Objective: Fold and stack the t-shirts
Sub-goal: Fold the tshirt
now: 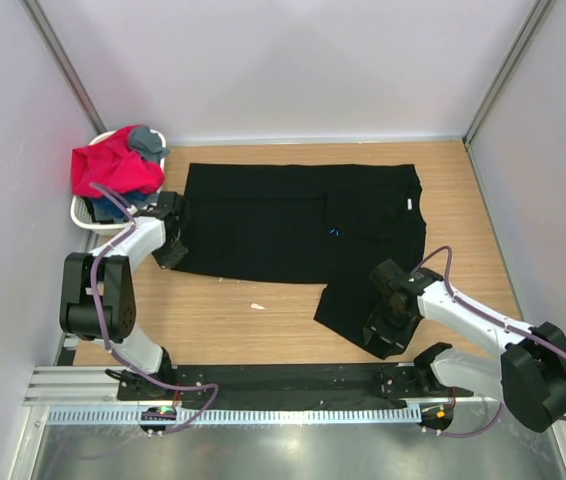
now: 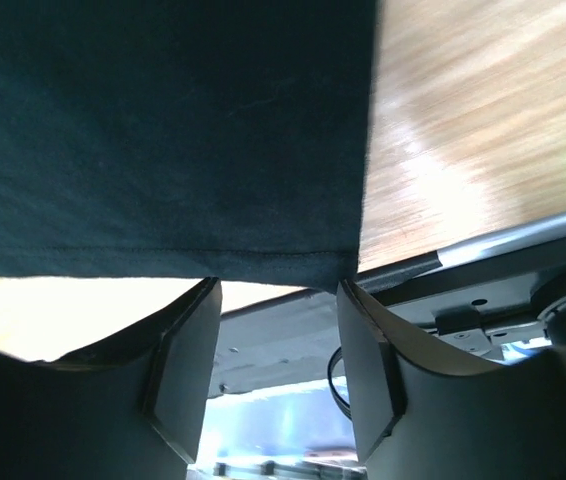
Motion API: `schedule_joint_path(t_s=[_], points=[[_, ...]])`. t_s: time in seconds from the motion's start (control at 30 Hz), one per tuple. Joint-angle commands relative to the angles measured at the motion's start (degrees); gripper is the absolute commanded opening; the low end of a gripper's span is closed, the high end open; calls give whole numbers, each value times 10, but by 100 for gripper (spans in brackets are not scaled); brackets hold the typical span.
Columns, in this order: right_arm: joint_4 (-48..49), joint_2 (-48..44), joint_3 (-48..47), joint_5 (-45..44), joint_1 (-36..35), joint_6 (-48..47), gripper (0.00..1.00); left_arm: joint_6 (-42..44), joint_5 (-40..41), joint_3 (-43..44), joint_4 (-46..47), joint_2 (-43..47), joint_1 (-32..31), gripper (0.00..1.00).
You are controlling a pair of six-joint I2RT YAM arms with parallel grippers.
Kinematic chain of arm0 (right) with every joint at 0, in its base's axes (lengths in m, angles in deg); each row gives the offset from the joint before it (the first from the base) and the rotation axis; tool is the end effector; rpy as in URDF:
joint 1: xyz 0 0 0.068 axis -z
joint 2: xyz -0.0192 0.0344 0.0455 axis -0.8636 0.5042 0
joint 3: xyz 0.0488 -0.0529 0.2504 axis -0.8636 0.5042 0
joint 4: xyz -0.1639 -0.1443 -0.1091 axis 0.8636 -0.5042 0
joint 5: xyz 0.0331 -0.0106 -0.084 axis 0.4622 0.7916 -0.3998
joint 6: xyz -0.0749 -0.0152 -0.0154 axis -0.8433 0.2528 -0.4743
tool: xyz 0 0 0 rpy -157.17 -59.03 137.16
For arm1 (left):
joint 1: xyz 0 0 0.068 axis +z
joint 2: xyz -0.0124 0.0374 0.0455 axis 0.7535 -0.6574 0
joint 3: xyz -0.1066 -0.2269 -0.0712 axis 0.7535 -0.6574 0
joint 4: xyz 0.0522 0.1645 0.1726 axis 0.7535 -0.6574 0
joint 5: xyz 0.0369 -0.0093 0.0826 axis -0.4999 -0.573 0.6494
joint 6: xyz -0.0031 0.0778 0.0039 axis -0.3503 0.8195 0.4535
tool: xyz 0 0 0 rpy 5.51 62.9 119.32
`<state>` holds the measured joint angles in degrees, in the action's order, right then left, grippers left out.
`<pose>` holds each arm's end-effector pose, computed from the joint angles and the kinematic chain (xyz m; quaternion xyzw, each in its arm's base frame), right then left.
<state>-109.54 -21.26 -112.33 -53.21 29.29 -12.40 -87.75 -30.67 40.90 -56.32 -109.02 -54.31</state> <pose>0.1111 0.0728 0.1240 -0.2857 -0.9570 -0.0366 0.0331 0.2868 -0.0013 0.1513 -0.3273 0.9156 0.1276 0.1959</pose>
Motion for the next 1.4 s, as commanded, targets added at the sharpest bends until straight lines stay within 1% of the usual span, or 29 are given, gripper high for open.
schedule_joint_path(t_s=[0.0,0.03,0.1,0.2,0.43,0.47,0.57,0.73,0.9,0.97,1.07,1.1,1.13,1.37], points=[[-37,-33,-7,-48,-6,76,57,18,3,19,8,14,15,0],[-47,-54,-13,-54,-6,83,60,20,0,19,8,14,16,0],[-73,-70,-30,-101,-6,95,63,22,-2,19,11,13,19,0],[-72,-79,-24,-97,-6,103,63,21,-17,22,17,6,22,0],[-55,-47,-17,-70,-7,83,57,20,-36,29,16,-9,38,0],[-44,-42,-6,-43,-9,78,57,22,-41,30,16,-10,44,0],[-20,-22,15,-25,-19,85,54,31,-43,33,17,-8,47,0],[-13,15,10,-30,-27,85,53,37,-41,33,15,-3,51,0],[0,31,14,-31,-30,86,52,39,-47,37,16,-14,51,0],[1,35,14,-32,-31,89,50,40,-50,38,16,-17,51,0],[3,32,17,-37,-34,99,48,41,-51,40,16,-21,51,0],[6,28,18,-38,-34,101,47,41,-51,41,16,-21,67,0],[7,26,20,-39,-34,105,46,43,-50,41,16,-23,67,0],[28,23,42,-25,-36,121,45,45,-53,46,15,-28,70,0]])
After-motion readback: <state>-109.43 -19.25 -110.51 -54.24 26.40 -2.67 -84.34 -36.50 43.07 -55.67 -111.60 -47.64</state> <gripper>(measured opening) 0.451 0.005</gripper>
